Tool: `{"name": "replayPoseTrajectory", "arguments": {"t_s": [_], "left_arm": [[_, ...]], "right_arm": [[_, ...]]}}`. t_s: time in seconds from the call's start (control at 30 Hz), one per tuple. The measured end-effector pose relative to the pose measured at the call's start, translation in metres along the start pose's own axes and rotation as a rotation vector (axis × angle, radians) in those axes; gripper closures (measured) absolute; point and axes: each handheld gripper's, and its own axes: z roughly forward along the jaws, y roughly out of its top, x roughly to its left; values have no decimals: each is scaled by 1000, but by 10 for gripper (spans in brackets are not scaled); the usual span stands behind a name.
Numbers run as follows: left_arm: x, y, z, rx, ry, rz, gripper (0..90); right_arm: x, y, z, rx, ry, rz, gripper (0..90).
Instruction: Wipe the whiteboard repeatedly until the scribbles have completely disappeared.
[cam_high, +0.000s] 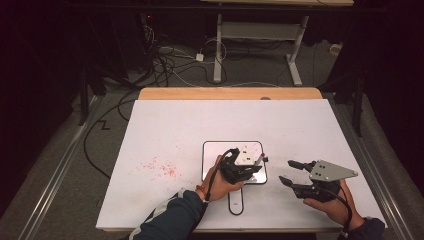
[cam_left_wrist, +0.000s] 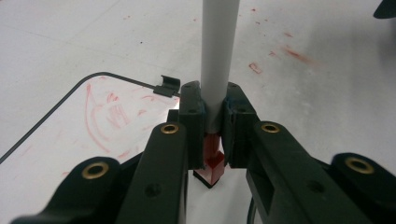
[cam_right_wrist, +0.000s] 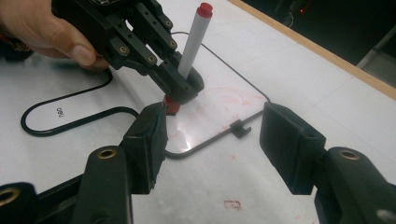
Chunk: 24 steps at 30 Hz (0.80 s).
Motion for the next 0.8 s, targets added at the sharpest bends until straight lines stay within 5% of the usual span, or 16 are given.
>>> {"name": "replayPoseTrajectory", "arguments": {"t_s": [0.23,0.4,0.6,0.8], "left_arm": [[-23,-10,8,12,-50,27,786],[-13,-7,4,-1,-39,4,786],[0,-5,-7,-19,3,21,786],[-2,-6,-6,-35,7,0,787]], "right_arm": [[1,1,1,3,5,-6,425],[1,0,0,5,3,-6,425],[1,0,-2,2,-5,-9,425],[1,1,-2,2,-7,-12,425]]}}
